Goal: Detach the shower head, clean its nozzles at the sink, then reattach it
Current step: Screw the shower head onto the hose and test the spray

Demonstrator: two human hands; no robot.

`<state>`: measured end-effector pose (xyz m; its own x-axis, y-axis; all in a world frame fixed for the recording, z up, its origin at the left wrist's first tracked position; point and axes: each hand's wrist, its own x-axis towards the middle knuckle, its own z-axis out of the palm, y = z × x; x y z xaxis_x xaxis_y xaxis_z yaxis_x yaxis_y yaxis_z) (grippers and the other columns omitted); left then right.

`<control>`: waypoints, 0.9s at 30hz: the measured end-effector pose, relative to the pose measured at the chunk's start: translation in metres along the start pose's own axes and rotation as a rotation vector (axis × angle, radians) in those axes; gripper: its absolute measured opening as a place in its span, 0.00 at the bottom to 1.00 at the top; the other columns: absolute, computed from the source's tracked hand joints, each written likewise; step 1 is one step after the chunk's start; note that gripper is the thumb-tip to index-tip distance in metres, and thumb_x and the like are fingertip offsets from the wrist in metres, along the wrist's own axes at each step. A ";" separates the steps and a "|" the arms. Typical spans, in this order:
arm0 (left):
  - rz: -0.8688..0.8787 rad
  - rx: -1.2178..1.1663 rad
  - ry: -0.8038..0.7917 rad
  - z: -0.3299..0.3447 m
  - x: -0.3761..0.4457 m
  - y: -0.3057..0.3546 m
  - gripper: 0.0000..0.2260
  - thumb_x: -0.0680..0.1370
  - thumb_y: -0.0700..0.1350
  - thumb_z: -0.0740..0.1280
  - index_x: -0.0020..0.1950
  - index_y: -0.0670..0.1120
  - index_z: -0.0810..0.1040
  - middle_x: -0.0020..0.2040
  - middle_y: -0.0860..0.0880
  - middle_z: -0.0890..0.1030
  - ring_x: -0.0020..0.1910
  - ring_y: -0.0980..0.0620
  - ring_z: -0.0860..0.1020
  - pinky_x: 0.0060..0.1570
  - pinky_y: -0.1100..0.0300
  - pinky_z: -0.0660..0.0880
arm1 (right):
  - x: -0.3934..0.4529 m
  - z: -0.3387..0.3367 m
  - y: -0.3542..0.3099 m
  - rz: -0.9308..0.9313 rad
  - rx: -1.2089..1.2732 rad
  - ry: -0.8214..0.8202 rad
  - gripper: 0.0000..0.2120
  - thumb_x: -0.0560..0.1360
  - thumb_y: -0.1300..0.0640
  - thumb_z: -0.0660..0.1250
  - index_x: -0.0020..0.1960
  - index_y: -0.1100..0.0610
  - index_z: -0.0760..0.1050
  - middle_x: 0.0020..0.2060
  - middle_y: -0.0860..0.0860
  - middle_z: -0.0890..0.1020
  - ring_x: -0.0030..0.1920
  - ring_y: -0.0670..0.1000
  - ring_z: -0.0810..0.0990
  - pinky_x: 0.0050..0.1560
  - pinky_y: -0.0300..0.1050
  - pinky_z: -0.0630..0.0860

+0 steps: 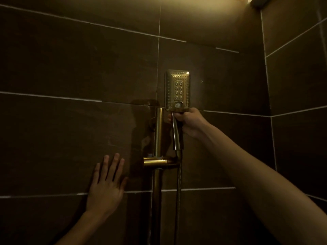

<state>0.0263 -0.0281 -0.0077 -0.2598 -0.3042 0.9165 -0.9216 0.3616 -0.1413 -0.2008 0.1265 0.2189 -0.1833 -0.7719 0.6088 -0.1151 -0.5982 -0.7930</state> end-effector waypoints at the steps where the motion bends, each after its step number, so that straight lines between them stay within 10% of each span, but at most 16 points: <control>1: 0.001 0.004 0.001 0.000 0.000 0.000 0.29 0.80 0.55 0.50 0.77 0.42 0.61 0.79 0.43 0.57 0.78 0.38 0.53 0.73 0.39 0.55 | -0.001 0.001 0.001 -0.007 -0.016 -0.004 0.08 0.78 0.72 0.60 0.52 0.66 0.76 0.42 0.57 0.80 0.43 0.53 0.81 0.44 0.47 0.79; 14: 0.007 0.012 -0.078 -0.006 0.000 0.000 0.30 0.79 0.56 0.50 0.78 0.42 0.58 0.80 0.42 0.54 0.78 0.39 0.51 0.74 0.38 0.55 | 0.001 0.003 -0.011 0.030 0.160 -0.018 0.15 0.78 0.70 0.60 0.64 0.65 0.73 0.51 0.58 0.81 0.50 0.54 0.82 0.46 0.47 0.83; 22: 0.002 0.028 -0.084 -0.005 0.000 0.000 0.30 0.80 0.56 0.50 0.78 0.42 0.57 0.80 0.42 0.54 0.78 0.38 0.51 0.74 0.38 0.54 | -0.012 0.006 0.009 -0.018 0.105 -0.046 0.10 0.78 0.70 0.58 0.55 0.66 0.76 0.45 0.56 0.81 0.49 0.54 0.81 0.58 0.53 0.78; 27: -0.008 0.031 -0.102 -0.006 0.000 0.001 0.30 0.80 0.56 0.49 0.78 0.41 0.57 0.80 0.42 0.53 0.78 0.38 0.50 0.74 0.38 0.53 | -0.024 -0.004 0.017 -0.007 0.104 -0.029 0.08 0.80 0.65 0.61 0.55 0.59 0.77 0.48 0.53 0.82 0.50 0.51 0.82 0.48 0.48 0.80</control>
<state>0.0277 -0.0225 -0.0058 -0.2792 -0.3958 0.8749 -0.9317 0.3320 -0.1471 -0.2020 0.1352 0.1908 -0.1545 -0.7724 0.6161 -0.0143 -0.6218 -0.7831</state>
